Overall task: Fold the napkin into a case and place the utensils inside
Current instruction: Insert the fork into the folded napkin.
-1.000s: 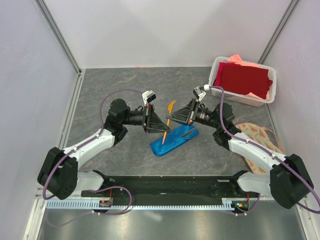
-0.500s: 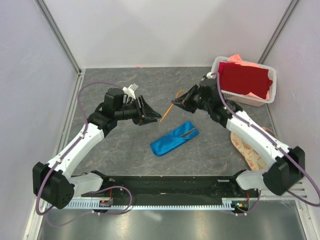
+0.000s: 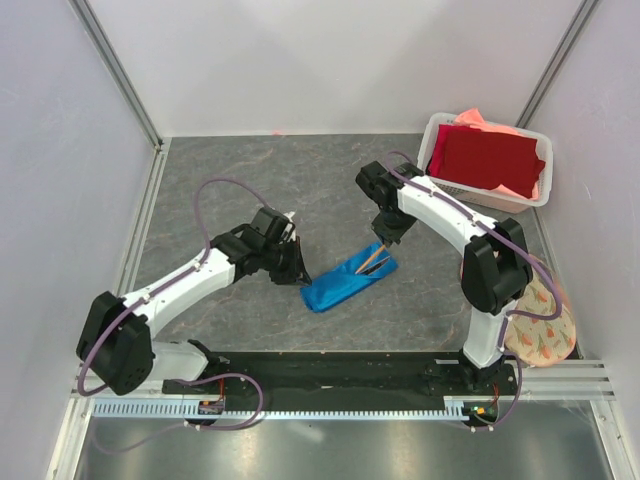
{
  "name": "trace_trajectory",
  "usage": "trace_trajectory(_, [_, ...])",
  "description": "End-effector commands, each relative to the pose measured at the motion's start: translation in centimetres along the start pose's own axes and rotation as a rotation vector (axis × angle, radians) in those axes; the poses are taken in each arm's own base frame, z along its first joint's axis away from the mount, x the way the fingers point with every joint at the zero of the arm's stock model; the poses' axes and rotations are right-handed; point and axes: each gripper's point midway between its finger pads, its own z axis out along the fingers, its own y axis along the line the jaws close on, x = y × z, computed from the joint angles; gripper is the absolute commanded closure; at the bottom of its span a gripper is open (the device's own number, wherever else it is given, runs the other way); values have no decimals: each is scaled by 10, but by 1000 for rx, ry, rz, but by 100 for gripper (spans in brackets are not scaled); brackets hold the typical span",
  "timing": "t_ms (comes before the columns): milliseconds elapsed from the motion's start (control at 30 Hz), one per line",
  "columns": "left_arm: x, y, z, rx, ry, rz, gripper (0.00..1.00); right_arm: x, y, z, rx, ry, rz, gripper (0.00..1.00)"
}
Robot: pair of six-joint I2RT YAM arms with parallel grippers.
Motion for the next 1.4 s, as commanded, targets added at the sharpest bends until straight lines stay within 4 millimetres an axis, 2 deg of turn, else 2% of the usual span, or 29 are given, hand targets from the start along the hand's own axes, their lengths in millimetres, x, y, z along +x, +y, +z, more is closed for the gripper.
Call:
trace_trajectory(0, [5, 18, 18, -63, 8, 61, 91, -16, -9, -11, 55, -77, 56, 100])
trace_trajectory(133, [21, 36, 29, -108, 56, 51, 92, -15, -8, -2, 76, -84, 74, 100])
trace_trajectory(567, [32, 57, 57, -163, 107, 41, 92, -21, 11, 15, 60, -128, 141, 100])
trace_trajectory(1000, [42, 55, 65, -156, 125, 39, 92, -29, 17, 29, 92, -193, 155, 100])
trace_trajectory(1367, [51, 57, 70, -161, 142, 38, 93, -10, 23, 42, 128, -165, 121, 100])
